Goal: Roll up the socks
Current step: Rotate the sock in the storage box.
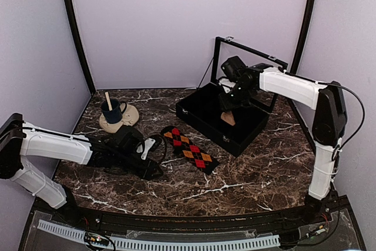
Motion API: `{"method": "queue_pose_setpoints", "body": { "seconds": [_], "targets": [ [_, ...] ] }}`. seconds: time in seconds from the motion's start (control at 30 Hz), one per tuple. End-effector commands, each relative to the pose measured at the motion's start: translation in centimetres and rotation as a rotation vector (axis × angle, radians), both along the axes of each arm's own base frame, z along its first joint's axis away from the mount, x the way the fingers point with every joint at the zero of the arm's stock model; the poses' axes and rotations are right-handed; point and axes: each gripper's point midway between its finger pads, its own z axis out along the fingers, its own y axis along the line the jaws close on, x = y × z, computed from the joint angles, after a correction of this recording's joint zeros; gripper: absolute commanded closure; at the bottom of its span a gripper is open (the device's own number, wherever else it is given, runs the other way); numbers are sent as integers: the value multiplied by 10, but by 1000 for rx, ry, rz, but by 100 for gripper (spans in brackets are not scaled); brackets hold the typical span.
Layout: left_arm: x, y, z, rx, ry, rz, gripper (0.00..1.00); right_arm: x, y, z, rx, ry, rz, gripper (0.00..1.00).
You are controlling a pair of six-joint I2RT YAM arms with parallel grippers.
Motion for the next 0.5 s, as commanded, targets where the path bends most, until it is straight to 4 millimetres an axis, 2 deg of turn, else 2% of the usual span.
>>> {"method": "queue_pose_setpoints", "body": {
  "seconds": [0.0, 0.13, 0.23, 0.33, 0.47],
  "targets": [
    [12, 5, 9, -16, -62, 63, 63, -49, 46, 15, 24, -65, 146, 56],
    [21, 9, 11, 12, -94, 96, 63, -101, 74, 1, 39, -33, 246, 57],
    [30, 9, 16, 19, -124, 122, 63, -135, 86, -15, 30, -3, 298, 59],
    [40, 11, 19, 34, -149, 163, 63, -156, 88, -36, 20, 39, 302, 70],
    [49, 9, 25, 18, -166, 191, 63, -171, 88, -59, 20, 82, 305, 82]
  ]
}}
